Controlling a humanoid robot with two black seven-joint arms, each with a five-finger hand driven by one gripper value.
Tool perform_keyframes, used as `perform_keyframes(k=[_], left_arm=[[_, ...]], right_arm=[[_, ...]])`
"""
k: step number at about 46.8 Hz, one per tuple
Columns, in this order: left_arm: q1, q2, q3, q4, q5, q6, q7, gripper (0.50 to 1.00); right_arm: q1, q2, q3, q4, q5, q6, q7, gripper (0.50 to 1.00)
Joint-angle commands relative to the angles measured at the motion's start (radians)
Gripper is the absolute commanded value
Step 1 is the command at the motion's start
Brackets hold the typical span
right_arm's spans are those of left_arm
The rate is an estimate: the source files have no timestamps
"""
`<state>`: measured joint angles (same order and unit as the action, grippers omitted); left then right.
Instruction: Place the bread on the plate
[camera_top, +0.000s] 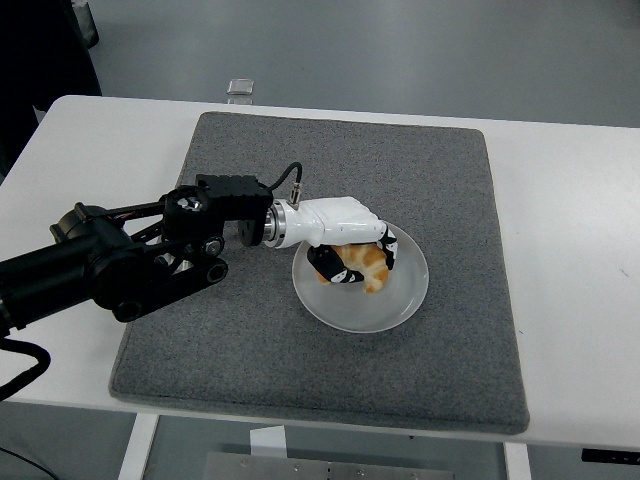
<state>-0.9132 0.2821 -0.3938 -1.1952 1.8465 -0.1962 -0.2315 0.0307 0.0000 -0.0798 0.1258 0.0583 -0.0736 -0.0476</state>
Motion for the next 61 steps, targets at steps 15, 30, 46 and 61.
perform_keyframes(k=[15, 30, 46, 61], left_arm=[[0.011, -0.006, 0.013, 0.002, -0.01, 0.0, 0.0, 0.709], [0.013, 0.008, -0.002, -0.011, -0.091, -0.002, -0.003, 0.992], [-0.079, 0.115, -0.005, -0.024, -0.581, -0.017, -0.005, 0.994], [-0.093, 0.252, -0.071, -0.011, -0.852, -0.017, -0.003, 0.996]], right_arm=[[0.0, 0.0, 0.0, 0.0, 0.0, 0.0, 0.0, 0.952], [0.0, 0.0, 0.0, 0.0, 0.0, 0.0, 0.0, 0.952], [0.0, 0.0, 0.0, 0.0, 0.0, 0.0, 0.0, 0.952], [0.0, 0.0, 0.0, 0.0, 0.0, 0.001, 0.0, 0.952]])
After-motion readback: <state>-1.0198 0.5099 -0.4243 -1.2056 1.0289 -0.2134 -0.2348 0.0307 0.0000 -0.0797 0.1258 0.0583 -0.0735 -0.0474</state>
